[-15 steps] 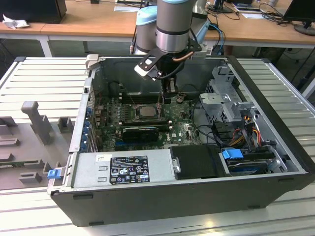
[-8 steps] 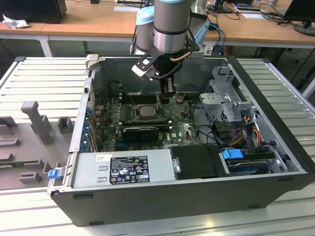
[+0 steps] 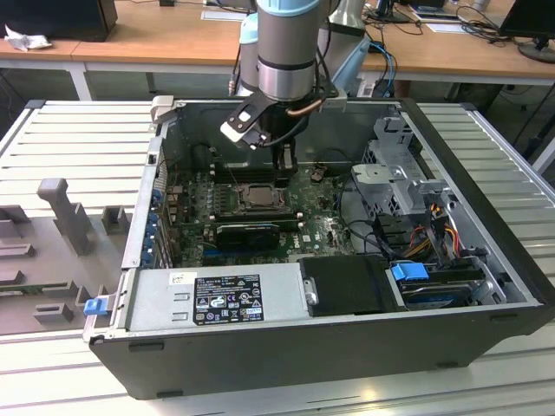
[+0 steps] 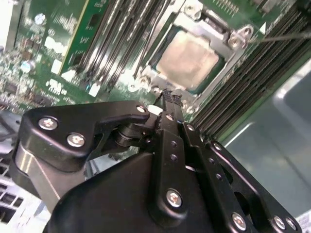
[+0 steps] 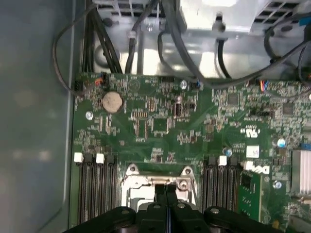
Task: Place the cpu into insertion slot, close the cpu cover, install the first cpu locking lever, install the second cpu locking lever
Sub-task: 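Close the cpu cover, then install the first cpu locking lever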
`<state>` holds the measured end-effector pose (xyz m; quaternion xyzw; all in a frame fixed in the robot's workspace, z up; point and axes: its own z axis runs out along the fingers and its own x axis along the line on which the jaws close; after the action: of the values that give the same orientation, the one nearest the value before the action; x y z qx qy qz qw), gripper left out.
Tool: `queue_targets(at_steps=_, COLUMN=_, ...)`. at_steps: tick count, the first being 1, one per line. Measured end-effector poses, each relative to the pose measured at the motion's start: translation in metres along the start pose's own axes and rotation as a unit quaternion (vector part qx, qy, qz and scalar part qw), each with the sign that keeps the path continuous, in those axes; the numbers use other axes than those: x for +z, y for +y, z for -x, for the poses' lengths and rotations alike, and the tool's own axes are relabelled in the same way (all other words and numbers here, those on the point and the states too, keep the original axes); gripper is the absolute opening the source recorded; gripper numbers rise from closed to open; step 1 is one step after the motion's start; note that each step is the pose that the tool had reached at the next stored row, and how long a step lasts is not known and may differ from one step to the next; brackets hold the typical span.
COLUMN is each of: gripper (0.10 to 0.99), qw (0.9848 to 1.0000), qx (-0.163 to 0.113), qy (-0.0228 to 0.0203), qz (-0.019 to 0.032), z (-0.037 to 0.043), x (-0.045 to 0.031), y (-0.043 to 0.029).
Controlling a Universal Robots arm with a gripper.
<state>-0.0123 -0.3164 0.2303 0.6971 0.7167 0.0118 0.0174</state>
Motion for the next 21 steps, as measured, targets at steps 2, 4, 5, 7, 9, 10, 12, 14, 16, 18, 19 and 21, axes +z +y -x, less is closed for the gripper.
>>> queue_targets(at_steps=2, gripper=0.106, qw=1.0000, qx=0.000, qy=-0.0001, qz=0.0000, z=-0.0003, x=0.0023, y=-0.0058)
queue_targets(at_steps=4, gripper=0.106, qw=1.0000, qx=0.000, qy=-0.0002, qz=-0.0002, z=-0.0008, x=0.0028, y=-0.0141)
queue_targets(at_steps=5, gripper=0.106, qw=1.0000, qx=0.000, qy=-0.0002, qz=-0.0002, z=-0.0011, x=0.0029, y=-0.0183)
queue_targets(at_steps=7, gripper=0.106, qw=1.0000, qx=0.000, qy=0.0000, qz=-0.0002, z=-0.0014, x=0.0031, y=-0.0249)
queue_targets(at_steps=9, gripper=0.106, qw=1.0000, qx=0.000, qy=0.0001, qz=-0.0002, z=-0.0016, x=0.0030, y=-0.0288)
queue_targets(at_steps=10, gripper=0.106, qw=1.0000, qx=0.000, qy=0.0002, qz=-0.0002, z=-0.0016, x=0.0030, y=-0.0308)
queue_targets(at_steps=12, gripper=0.106, qw=1.0000, qx=0.000, qy=0.0001, qz=-0.0004, z=-0.0017, x=0.0030, y=-0.0325)
queue_targets(at_steps=14, gripper=0.106, qw=1.0000, qx=0.000, qy=0.0002, qz=-0.0006, z=-0.0017, x=0.0030, y=-0.0336)
queue_targets(at_steps=16, gripper=0.106, qw=1.0000, qx=0.000, qy=0.0002, qz=-0.0006, z=-0.0017, x=0.0029, y=-0.0341)
queue_targets(at_steps=18, gripper=0.106, qw=1.0000, qx=0.000, qy=0.0002, qz=-0.0006, z=-0.0017, x=0.0029, y=-0.0342)
queue_targets(at_steps=19, gripper=0.106, qw=1.0000, qx=0.000, qy=0.0001, qz=-0.0006, z=-0.0017, x=0.0026, y=-0.0342)
queue_targets(at_steps=21, gripper=0.106, qw=1.0000, qx=0.000, qy=0.0001, qz=-0.0006, z=-0.0017, x=-0.0025, y=-0.0340)
